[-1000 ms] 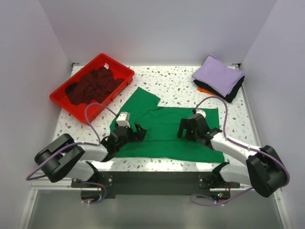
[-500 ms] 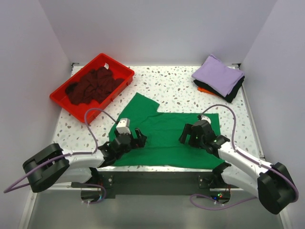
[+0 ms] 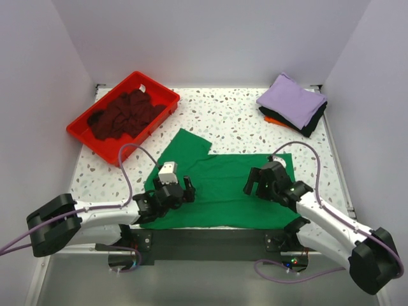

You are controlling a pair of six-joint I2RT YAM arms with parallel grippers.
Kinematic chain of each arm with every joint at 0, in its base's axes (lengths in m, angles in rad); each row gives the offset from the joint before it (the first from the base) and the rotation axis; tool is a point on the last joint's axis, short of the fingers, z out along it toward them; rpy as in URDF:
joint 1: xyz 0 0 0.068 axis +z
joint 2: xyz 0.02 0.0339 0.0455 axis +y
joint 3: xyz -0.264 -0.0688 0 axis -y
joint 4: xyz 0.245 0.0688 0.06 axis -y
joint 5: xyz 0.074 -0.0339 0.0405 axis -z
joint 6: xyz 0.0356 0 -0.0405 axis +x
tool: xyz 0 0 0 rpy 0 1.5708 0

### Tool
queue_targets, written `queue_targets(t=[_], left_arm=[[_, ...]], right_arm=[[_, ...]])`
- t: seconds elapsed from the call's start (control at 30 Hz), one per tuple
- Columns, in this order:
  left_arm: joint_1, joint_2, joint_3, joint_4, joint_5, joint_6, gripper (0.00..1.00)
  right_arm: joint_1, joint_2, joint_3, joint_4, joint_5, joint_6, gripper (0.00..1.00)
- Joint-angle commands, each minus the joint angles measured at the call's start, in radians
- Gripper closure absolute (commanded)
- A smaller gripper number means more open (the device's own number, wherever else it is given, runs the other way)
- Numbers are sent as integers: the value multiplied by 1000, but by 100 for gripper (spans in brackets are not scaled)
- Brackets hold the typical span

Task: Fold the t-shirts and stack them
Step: Fold the tshirt

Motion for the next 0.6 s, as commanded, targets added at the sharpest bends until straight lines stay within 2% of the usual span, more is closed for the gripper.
queue_targets(t=[0.0, 0.13, 0.2, 0.27, 0.33, 0.4, 0.47, 0.57], left_arm=[[-3, -53, 79, -150, -83, 77, 0], [18, -81, 185, -150, -161, 192, 0], [67, -86, 229, -101, -149, 275, 0], [157, -83, 248, -45, -65, 333, 0], [232, -72, 259, 32, 10, 399, 0], [256, -23, 297, 81, 32, 469, 0], [288, 34, 378, 83, 64, 513, 0], [348, 208, 490, 83, 150, 567, 0]], right_arm=[[2, -30, 134, -131, 118, -47, 4], [2, -10, 274, -157, 248, -117, 3], [0, 39, 338, -128, 296, -143, 1], [-10, 123, 406, -105, 348, -174, 1], [-47, 186, 472, -81, 342, -209, 1], [-85, 268, 507, -33, 296, -231, 1], [-177, 322, 547, 8, 243, -251, 2], [-289, 404, 576, 42, 195, -275, 2]])
